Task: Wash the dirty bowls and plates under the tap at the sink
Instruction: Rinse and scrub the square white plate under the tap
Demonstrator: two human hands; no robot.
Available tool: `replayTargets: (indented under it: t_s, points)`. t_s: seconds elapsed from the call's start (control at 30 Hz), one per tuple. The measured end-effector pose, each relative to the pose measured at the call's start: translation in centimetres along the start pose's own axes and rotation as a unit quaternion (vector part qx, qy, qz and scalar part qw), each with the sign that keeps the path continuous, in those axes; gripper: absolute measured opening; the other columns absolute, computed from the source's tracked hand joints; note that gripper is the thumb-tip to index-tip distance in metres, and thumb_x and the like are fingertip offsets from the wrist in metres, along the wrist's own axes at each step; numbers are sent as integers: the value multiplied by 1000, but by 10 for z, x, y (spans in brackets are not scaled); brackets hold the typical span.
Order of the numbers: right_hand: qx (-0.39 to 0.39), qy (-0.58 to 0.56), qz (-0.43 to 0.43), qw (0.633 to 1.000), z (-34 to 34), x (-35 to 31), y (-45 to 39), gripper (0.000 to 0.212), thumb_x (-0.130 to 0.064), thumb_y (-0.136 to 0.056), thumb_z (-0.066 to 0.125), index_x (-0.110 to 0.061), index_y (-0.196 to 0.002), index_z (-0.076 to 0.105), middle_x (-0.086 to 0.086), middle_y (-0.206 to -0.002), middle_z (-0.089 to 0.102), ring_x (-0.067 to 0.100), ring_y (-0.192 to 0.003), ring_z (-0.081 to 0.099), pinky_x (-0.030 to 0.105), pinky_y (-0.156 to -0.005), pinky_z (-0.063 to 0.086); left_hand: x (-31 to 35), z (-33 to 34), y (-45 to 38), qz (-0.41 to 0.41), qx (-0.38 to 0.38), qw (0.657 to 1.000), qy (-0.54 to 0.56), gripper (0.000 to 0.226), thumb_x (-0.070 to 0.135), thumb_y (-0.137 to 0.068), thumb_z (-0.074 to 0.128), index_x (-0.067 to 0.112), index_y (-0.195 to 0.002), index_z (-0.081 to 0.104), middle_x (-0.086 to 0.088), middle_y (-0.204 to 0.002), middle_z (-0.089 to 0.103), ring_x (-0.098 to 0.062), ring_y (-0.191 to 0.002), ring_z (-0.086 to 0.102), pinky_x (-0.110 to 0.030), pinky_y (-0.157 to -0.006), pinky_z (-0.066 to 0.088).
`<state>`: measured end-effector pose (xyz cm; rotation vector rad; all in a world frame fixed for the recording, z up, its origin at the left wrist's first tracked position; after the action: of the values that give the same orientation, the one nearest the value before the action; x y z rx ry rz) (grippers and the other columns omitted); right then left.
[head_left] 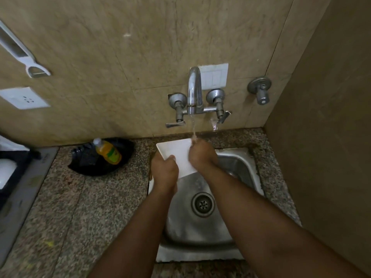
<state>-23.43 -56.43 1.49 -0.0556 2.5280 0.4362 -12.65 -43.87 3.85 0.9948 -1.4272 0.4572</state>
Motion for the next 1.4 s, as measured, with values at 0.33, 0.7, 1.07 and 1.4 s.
replayTargets:
  t_s: [0.33,0.7,1.07,1.4]
  points:
    - [-184,-422,-5,888,-30,25,10,14,-13,-97,67,-8,-108,74,16,-102,77,38,-97,74,55,-88,60,-18,0,-18,-111,-45,983,-141,67,79,-86,53,16,-105,62,-8,-105,70,-28,-91,69,-51,-83,62]
    - [-26,-340,-252,906,-70,43,58,41,10,-87,66,-22,-109,80,-12,-111,77,1,-107,70,17,-92,54,-12,63,-1,-245,-186,927,216,70,55,-101,51,-5,-137,53,-27,-125,68,-42,-114,66,-61,-106,48]
    - [-26,-245,-185,951,-52,46,29,53,-15,-88,72,-33,-137,64,-3,-153,48,18,-138,46,43,-115,42,-2,57,-9,-149,-235,953,117,39,25,-94,73,4,-126,67,-22,-121,73,-44,-112,69,-61,-93,56]
    - [-86,-332,-62,937,-49,40,-13,50,-21,-93,71,-37,-138,58,1,-138,63,23,-112,64,53,-96,57,-13,49,-14,-135,-179,971,83,30,33,-101,60,10,-118,70,-16,-109,78,-40,-105,72,-64,-94,55]
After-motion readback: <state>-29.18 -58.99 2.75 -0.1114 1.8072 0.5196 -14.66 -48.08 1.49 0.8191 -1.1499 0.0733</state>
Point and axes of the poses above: each hand's wrist, its own y-axis away from the middle knuckle, its own z-axis out of the palm, x = y × z, the point moved 7 cm from there along -y, towards the middle knuckle
